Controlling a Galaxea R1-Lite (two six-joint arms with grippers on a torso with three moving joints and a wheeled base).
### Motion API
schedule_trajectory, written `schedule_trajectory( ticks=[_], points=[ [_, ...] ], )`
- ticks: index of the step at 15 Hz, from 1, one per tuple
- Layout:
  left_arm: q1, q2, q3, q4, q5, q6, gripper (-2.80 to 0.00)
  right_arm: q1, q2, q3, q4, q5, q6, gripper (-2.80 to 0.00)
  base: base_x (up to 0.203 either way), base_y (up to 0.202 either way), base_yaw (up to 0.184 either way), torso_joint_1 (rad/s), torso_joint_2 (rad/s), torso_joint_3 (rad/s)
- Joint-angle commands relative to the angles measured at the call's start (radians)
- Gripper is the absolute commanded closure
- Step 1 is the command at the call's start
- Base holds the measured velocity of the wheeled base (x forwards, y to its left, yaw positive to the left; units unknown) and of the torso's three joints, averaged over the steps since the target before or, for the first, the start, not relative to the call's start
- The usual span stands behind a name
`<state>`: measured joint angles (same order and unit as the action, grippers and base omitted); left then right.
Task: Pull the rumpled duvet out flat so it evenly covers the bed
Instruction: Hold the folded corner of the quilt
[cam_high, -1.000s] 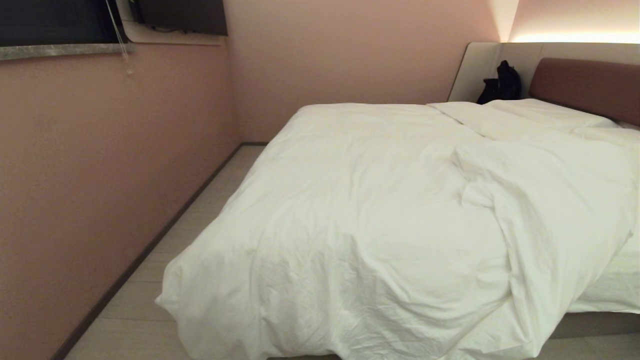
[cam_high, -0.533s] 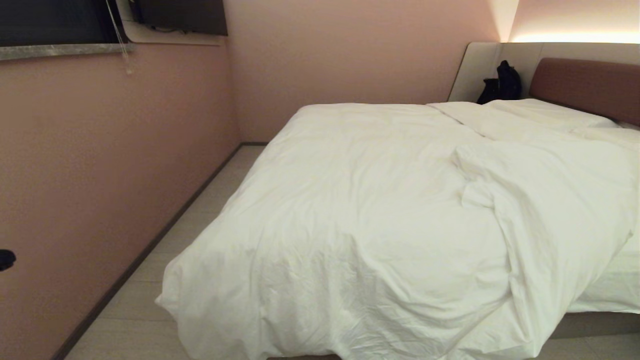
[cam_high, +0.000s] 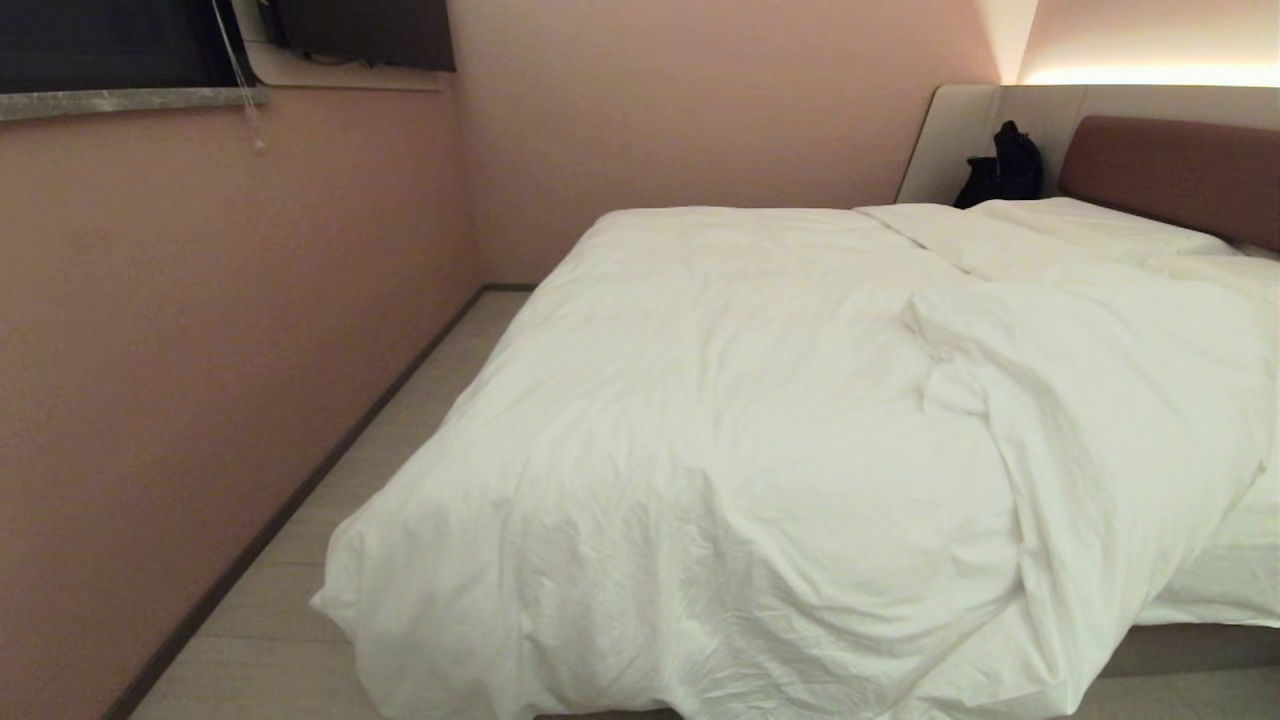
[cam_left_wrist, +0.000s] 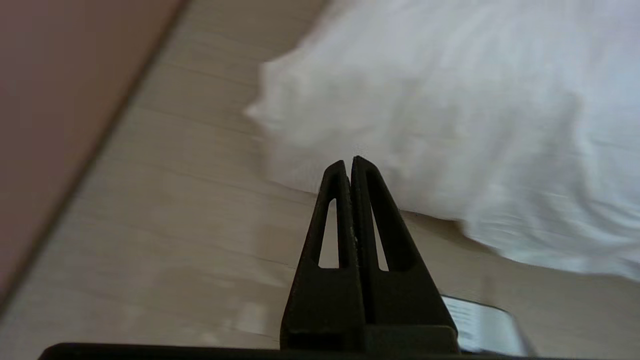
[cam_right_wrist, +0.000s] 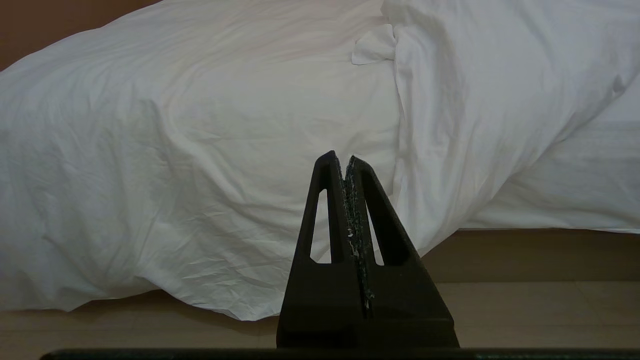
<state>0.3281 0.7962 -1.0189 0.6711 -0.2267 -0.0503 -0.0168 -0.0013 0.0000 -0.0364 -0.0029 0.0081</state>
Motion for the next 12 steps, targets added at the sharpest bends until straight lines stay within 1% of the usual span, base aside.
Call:
schedule_trajectory(
  ticks=[1, 3, 4, 6, 8, 10, 12],
  points=[
    [-0.038, -0.071, 0.014, 0.003, 0.098, 0.007, 0.0, 0.0, 0.001, 0.0, 0.0, 0.0, 0.0, 0.0, 0.0, 0.0, 0.0, 0.0, 0.0, 0.0],
    [-0.088, -0.143, 0.032, 0.002, 0.171, 0.019, 0.0, 0.0, 0.001, 0.0, 0.0, 0.0, 0.0, 0.0, 0.0, 0.0, 0.0, 0.0, 0.0, 0.0],
    [-0.102, -0.178, 0.043, 0.002, 0.198, 0.022, 0.0, 0.0, 0.001, 0.0, 0.0, 0.0, 0.0, 0.0, 0.0, 0.0, 0.0, 0.0, 0.0, 0.0],
    [-0.123, -0.263, 0.075, -0.015, 0.217, 0.028, 0.0, 0.0, 0.001, 0.0, 0.0, 0.0, 0.0, 0.0, 0.0, 0.0, 0.0, 0.0, 0.0, 0.0],
    [-0.182, -0.349, 0.129, -0.052, 0.25, 0.042, 0.0, 0.0, 0.001, 0.0, 0.0, 0.0, 0.0, 0.0, 0.0, 0.0, 0.0, 0.0, 0.0, 0.0],
    [-0.238, -0.43, 0.205, -0.088, 0.295, 0.096, 0.0, 0.0, 0.001, 0.0, 0.0, 0.0, 0.0, 0.0, 0.0, 0.0, 0.0, 0.0, 0.0, 0.0],
    [-0.3, -0.508, 0.274, -0.116, 0.334, 0.131, 0.0, 0.0, 0.001, 0.0, 0.0, 0.0, 0.0, 0.0, 0.0, 0.0, 0.0, 0.0, 0.0, 0.0]
  ],
)
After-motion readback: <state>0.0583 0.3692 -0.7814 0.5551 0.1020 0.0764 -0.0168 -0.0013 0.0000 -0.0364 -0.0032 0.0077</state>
